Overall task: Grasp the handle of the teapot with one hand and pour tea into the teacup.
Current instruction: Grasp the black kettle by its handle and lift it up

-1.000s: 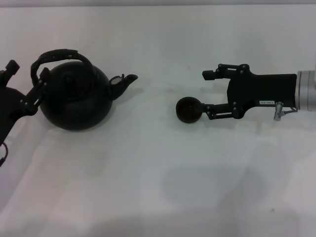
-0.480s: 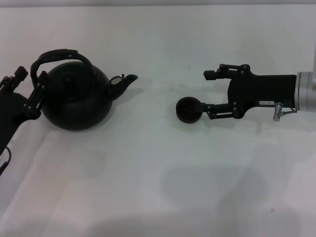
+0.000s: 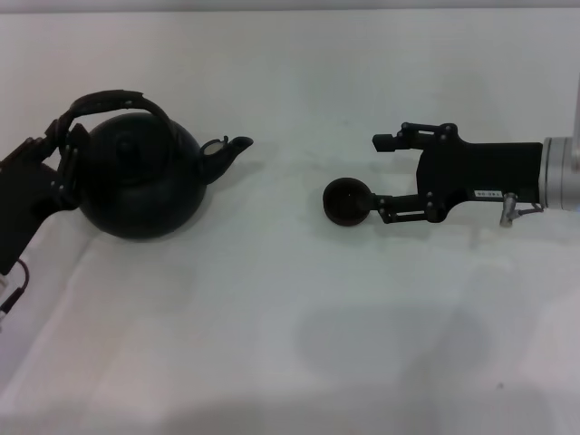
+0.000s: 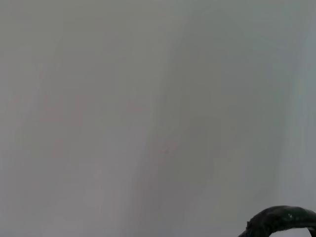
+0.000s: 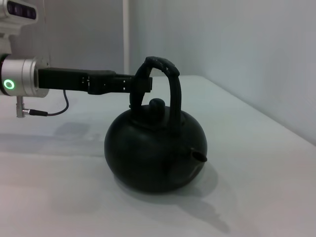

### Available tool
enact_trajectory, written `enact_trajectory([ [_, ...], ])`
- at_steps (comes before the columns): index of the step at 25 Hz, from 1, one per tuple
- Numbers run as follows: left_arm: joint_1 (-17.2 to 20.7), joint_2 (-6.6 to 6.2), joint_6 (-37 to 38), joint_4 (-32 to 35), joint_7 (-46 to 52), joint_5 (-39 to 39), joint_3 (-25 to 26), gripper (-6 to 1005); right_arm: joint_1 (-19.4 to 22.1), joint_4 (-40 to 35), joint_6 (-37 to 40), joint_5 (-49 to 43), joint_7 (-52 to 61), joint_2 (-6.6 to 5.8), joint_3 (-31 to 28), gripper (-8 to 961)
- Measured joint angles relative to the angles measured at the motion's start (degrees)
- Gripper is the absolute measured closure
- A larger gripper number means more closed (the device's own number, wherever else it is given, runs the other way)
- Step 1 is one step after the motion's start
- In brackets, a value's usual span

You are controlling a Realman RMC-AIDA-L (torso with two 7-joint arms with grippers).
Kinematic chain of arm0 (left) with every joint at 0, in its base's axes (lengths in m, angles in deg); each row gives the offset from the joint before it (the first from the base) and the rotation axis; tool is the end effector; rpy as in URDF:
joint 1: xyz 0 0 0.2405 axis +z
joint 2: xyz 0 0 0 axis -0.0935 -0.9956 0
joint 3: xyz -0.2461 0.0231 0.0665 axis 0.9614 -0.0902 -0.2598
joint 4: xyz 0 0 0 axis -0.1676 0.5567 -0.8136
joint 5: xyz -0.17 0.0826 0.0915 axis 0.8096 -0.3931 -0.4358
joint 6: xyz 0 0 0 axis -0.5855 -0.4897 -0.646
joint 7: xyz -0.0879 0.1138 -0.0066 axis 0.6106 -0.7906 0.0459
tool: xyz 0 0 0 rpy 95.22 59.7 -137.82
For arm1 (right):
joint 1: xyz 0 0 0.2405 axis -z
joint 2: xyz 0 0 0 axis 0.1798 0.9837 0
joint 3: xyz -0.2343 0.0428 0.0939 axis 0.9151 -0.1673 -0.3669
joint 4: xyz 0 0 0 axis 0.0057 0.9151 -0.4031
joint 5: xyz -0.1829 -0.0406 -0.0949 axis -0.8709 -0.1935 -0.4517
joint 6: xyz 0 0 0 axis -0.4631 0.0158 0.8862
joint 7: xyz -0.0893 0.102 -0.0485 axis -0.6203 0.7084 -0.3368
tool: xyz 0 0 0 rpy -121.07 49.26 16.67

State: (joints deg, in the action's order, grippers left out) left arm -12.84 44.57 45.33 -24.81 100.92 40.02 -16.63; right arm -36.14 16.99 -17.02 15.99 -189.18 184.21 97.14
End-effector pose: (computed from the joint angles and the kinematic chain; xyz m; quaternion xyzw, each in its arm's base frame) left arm -0.3462 0.2490 -0.0315 -0.7438 -0.2933 -0.3745 0.4694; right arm 0.2666 0.3251 -0.0386 -0.9717 0.0828 0.1653 0.1469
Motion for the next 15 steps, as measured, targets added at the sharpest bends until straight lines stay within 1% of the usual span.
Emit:
enact_trajectory([
  [2, -0.52, -0.07, -0.21, -0.08, 1.11, -0.13, 0.01, 703, 0.24, 0.06, 0.17, 0.24, -0.01, -0.02, -0.01, 97],
  [7, -1.56, -0.25, -1.78, 0.11, 4.16, -0.88, 0.04, 759, 0.37, 0.40, 0.63, 0.75, -0.64, -0.08, -0.01, 98],
  [12, -2.20, -0.21, -2.21, 0.35, 4.52, -0.80, 0.26, 815, 0.38, 1.34, 0.73, 2.21, -2.30, -0.07, -0.02, 98],
  [15, -2.45, -0.32, -2.20, 1.45, 5.20, -0.74, 0.27, 816, 0.51, 2.09, 0.73, 3.85, -3.37, -0.12, -0.03, 97],
])
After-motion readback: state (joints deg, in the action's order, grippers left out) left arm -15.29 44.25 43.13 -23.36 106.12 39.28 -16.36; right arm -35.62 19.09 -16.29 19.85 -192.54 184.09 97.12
